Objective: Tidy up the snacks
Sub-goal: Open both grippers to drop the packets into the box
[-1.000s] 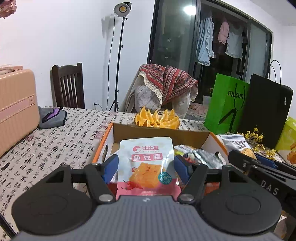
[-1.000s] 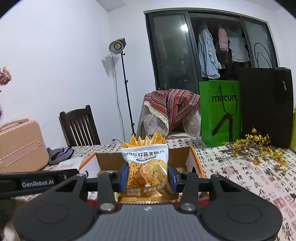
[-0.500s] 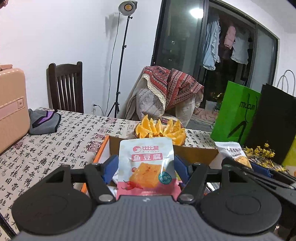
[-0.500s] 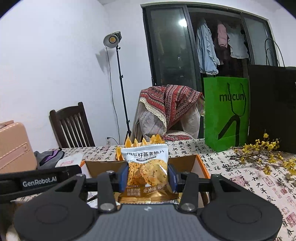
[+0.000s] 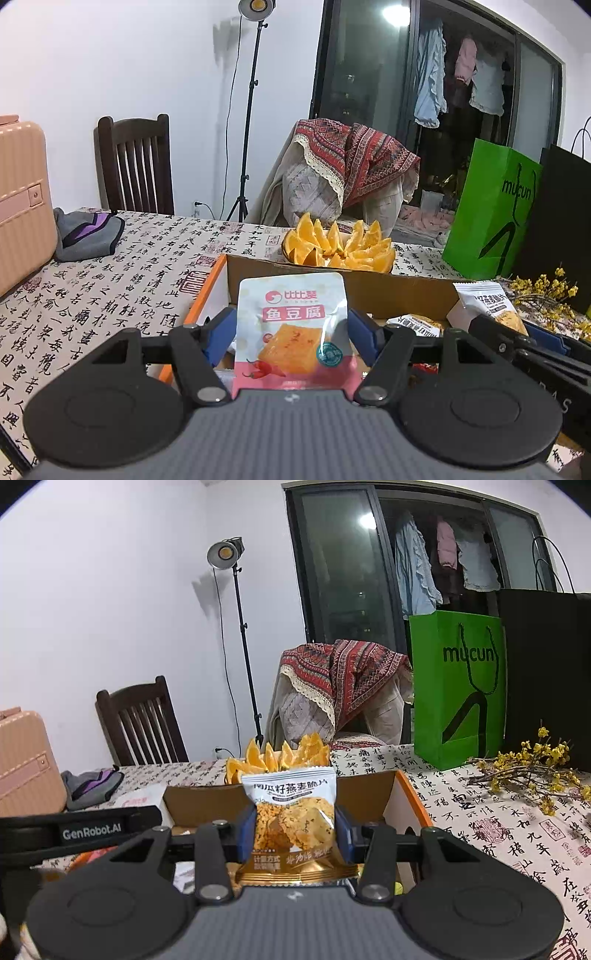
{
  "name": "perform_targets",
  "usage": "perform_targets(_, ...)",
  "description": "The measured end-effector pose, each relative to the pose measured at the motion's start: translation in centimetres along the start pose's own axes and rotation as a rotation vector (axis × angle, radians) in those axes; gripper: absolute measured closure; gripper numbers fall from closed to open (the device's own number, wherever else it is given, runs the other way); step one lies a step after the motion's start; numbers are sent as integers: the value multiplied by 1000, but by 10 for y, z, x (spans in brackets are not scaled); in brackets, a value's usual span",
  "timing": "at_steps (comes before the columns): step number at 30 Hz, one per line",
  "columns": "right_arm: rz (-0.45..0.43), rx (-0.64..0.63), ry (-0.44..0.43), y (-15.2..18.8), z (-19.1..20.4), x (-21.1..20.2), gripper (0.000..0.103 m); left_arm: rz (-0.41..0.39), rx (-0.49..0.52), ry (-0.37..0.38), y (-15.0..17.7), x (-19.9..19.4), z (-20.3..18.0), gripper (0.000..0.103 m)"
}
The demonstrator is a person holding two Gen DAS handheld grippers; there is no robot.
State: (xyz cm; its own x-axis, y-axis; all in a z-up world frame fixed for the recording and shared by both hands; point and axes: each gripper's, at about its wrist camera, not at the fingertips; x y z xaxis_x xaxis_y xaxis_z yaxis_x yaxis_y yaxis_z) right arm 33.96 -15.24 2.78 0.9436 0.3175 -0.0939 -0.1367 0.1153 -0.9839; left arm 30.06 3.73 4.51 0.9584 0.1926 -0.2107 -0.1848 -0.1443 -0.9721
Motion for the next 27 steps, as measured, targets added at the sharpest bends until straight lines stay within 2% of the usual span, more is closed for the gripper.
perform_targets(7,-4,6,-5,-2,-1,-3,57,-24,-8,23,1,-4,2,34)
perform_targets(8,-7,5,2,-2,-1,-4,50,-29,-10,24,1,-5,3,34)
perform_targets(10,-14,16,9,-3,-4,-5,42,-44,-21,30,0,-7,5,27)
perform_targets(11,-16,22,11,-3,-5,-6,35,-52,-24,27,-1,-8,6,18)
perform_targets(12,-18,26,13,-4,-6,-7,31,-60,-26,20,-2,-10,7,13)
perform_targets(13,-23,30,12,-5,-7,-9,22,-74,-28,15,-2,-11,8,4)
perform_targets(14,-27,33,11,-5,-8,-10,14,-87,-32,14,-4,-13,8,0)
perform_targets(19,-44,43,9,-8,-11,-14,0,-120,-44,7,-9,-20,10,0)
perform_targets(27,-76,32,11,-20,-11,-28,0,-174,-51,6,-25,-42,10,0)
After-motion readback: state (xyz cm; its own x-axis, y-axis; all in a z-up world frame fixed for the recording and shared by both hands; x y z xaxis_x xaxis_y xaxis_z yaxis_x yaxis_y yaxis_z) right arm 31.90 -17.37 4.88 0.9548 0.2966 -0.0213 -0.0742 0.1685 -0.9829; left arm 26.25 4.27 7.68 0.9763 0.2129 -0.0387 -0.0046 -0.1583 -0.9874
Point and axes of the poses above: each gripper's, at about its wrist camera, not at the fingertips, and x roughly the way its jaws point, z to its left, y to its underside, and after that the axes turned 15 degrees about -z, right-handed
